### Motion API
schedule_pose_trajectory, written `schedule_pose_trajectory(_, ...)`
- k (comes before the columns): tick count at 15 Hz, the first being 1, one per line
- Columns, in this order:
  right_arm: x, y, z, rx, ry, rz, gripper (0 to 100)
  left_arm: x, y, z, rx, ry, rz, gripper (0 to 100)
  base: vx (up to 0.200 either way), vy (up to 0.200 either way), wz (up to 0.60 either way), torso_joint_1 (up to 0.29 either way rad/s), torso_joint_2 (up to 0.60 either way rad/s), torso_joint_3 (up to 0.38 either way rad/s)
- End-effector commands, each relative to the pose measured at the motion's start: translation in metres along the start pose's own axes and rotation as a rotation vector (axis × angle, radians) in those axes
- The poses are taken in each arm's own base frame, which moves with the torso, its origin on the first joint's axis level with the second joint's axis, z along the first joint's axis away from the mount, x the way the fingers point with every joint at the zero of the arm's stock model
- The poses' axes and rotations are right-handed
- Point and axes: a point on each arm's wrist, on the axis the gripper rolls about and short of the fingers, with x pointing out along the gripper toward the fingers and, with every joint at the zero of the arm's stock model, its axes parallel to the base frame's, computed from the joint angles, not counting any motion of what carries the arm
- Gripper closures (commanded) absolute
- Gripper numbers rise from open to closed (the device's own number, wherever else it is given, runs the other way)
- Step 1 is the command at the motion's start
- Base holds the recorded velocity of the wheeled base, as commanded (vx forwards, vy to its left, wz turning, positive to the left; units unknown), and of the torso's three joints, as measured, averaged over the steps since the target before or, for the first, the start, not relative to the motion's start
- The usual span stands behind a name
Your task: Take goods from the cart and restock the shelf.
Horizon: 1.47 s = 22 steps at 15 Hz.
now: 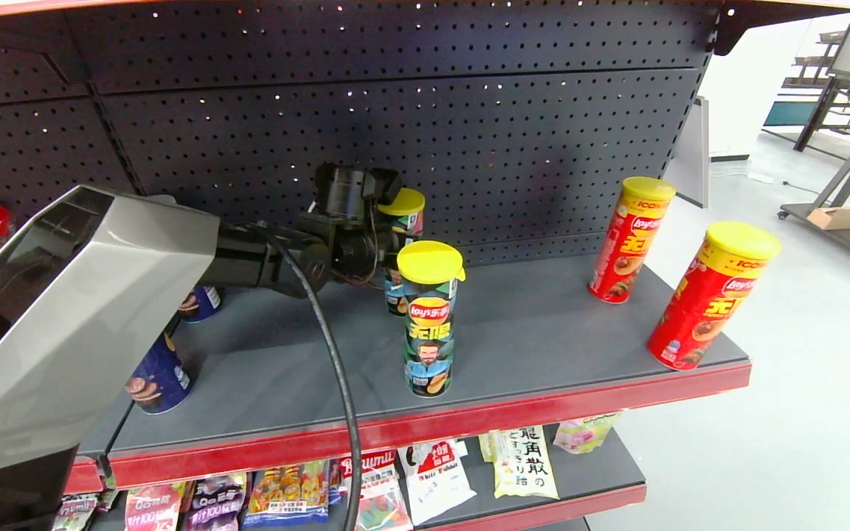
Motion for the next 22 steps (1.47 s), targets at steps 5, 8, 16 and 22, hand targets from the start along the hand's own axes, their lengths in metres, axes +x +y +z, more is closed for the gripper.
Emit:
schedule_pose_trajectory(5,0.000,0.000,0.000,0.000,0.002,0.000,0,-0.001,0.001,0.002,-0.002,-0.008,0.000,0,0.000,0.000,0.00,0.000,0.00,0.000)
schedule_pose_trajectory(8,0.000,0.000,0.000,0.000,0.002,0.000,0,-0.006,0.003,0.005,-0.003,-0.012,0.003,0,0.000,0.000,0.00,0.000,0.00,0.000)
schedule_pose_trajectory(16,0.000,0.000,0.000,0.000,0.002,0.000,0,-0.027,0.016,0.006,-0.011,0.009,0.016,0,0.000,0.000,0.00,0.000,0.00,0.000)
schedule_pose_trajectory(22,0.000,0.000,0.000,0.000,0.002,0.000,0,-0.055,0.020,0.001,-0.014,0.044,-0.016,0,0.000,0.000,0.00,0.000,0.00,0.000)
